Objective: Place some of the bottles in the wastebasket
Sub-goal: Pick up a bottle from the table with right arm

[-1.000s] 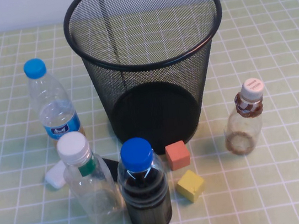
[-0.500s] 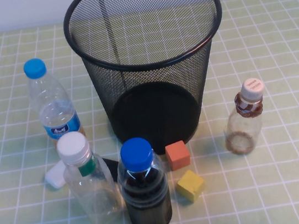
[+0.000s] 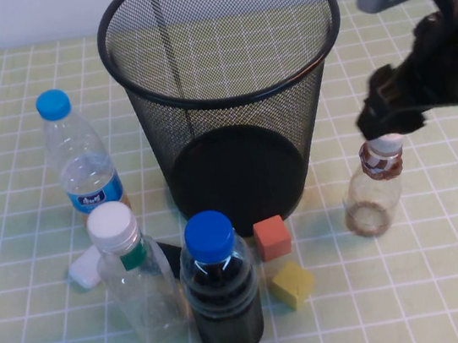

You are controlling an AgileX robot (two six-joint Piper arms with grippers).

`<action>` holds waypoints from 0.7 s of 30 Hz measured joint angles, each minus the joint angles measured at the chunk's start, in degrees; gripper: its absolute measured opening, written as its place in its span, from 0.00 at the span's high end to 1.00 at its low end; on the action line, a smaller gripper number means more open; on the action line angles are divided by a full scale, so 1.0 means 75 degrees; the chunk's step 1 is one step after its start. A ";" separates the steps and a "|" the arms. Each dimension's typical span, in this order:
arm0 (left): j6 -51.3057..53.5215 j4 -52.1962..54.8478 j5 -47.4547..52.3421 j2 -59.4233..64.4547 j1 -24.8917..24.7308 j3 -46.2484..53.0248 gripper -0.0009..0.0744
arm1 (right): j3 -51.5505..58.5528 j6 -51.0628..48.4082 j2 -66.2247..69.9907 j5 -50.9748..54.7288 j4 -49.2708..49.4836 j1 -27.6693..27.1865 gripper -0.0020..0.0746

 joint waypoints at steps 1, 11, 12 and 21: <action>0.0000 0.0000 0.0000 0.0000 0.0000 0.0000 0.99 | -0.0165 0.0000 0.0190 0.0106 -0.0014 0.0004 0.29; 0.0000 0.0000 0.0000 0.0000 0.0000 0.0000 0.99 | -0.0496 0.0134 0.1501 0.0260 -0.0650 0.0017 0.17; 0.0000 0.0000 0.0000 0.0000 0.0000 0.0000 0.99 | -0.0496 0.0170 0.1600 0.0260 -0.0691 0.0017 0.20; -0.0017 0.0000 0.0000 0.0000 0.0000 0.0000 0.99 | -0.0521 0.0775 0.1849 0.0294 -0.1065 0.0017 0.60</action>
